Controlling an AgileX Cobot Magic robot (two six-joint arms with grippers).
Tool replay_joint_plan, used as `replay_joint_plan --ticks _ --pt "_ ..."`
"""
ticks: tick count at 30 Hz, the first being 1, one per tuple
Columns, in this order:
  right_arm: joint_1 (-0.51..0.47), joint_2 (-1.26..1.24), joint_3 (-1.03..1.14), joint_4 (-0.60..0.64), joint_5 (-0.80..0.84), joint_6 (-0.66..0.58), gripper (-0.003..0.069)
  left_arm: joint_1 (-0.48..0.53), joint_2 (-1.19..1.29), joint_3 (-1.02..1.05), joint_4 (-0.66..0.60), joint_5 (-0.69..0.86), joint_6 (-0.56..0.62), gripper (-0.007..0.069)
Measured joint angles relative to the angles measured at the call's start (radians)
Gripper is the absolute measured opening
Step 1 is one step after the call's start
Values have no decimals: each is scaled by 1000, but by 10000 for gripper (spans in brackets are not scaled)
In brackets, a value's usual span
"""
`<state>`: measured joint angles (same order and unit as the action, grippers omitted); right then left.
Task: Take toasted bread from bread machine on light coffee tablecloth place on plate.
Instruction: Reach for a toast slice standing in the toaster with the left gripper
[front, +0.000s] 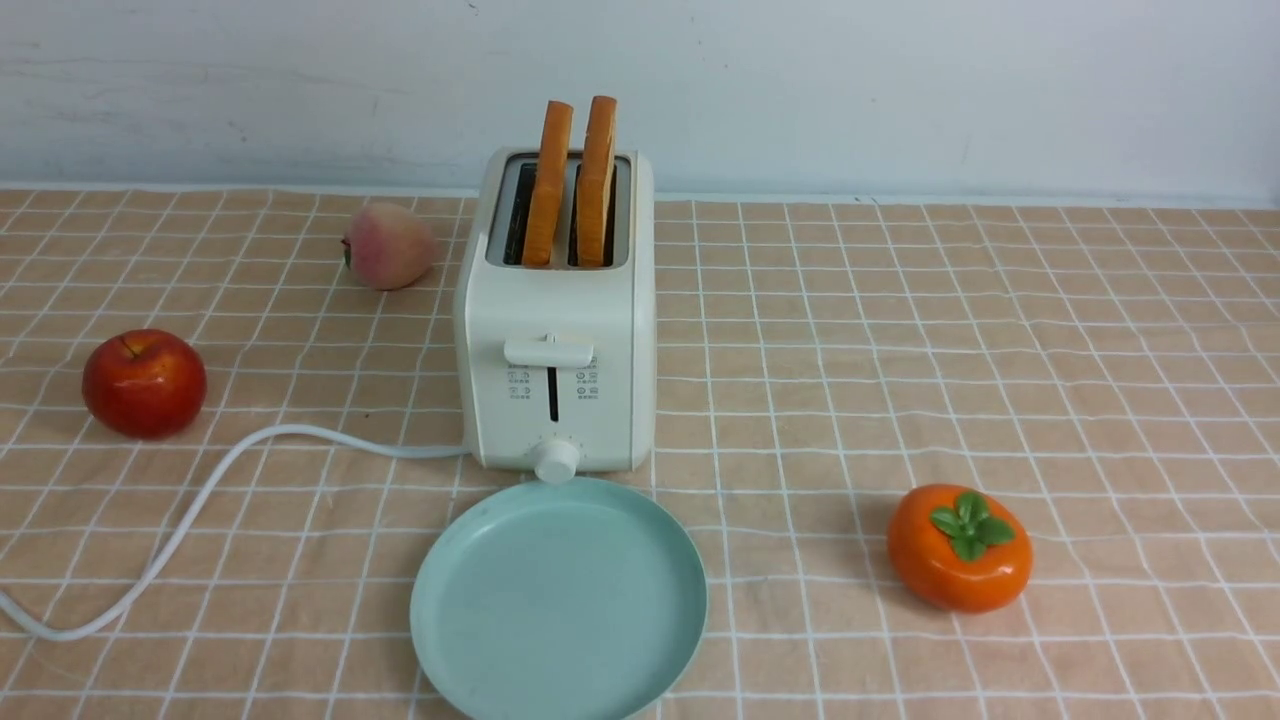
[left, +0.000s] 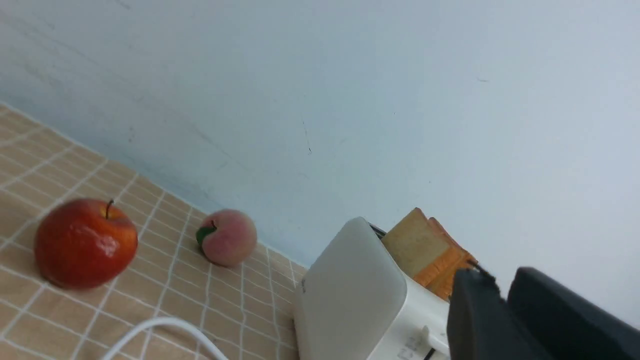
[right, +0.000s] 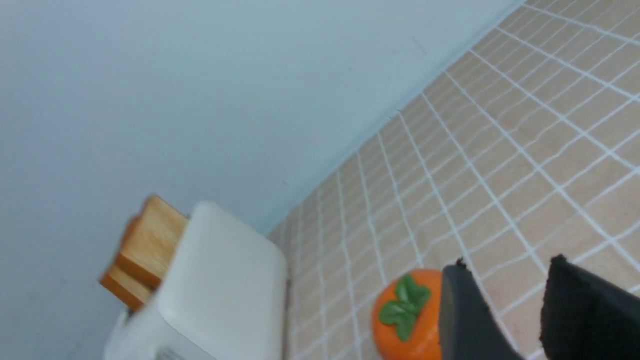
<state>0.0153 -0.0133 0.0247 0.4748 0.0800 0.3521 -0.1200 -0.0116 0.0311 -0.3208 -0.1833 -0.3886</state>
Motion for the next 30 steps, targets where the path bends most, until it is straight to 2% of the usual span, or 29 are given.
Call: replay_joint_plan --ticks 2,3,7,11,14,15,17,20,21,22,26,30 --pt "0 0 0 44 -43 9 240 0 0 0 0 5 -16 -5" --pt "0 0 0 54 -57 9 240 0 0 0 0 2 -21 -14" --pt "0 0 0 121 -132 40 235 0 0 -6 -5 -42 -97 -14" --pt "0 0 -69 133 -110 59 230 0 4 -124 0 81 -119 -14" --pt "0 36 -282 41 47 44 188 0 125 -322 38 330 -57 -14" --pt "0 42 -296 33 60 42 185 0 152 -333 40 346 -53 -14" --pt "0 139 -461 -53 267 -14 125 0 371 -477 68 565 -26 -14" --pt "0 271 -606 -116 460 -99 52 0 558 -597 79 739 -14 -14" --pt "0 365 -677 -142 605 -168 7 0 717 -684 78 849 1 -14" --pt "0 423 -708 -152 673 -210 -10 0 799 -738 76 909 18 -14" --pt "0 605 -746 -140 843 -313 -19 0 1054 -920 26 1070 109 -14" --pt "0 735 -748 -34 932 -455 -18 -9 1303 -1168 -32 1191 219 -14"
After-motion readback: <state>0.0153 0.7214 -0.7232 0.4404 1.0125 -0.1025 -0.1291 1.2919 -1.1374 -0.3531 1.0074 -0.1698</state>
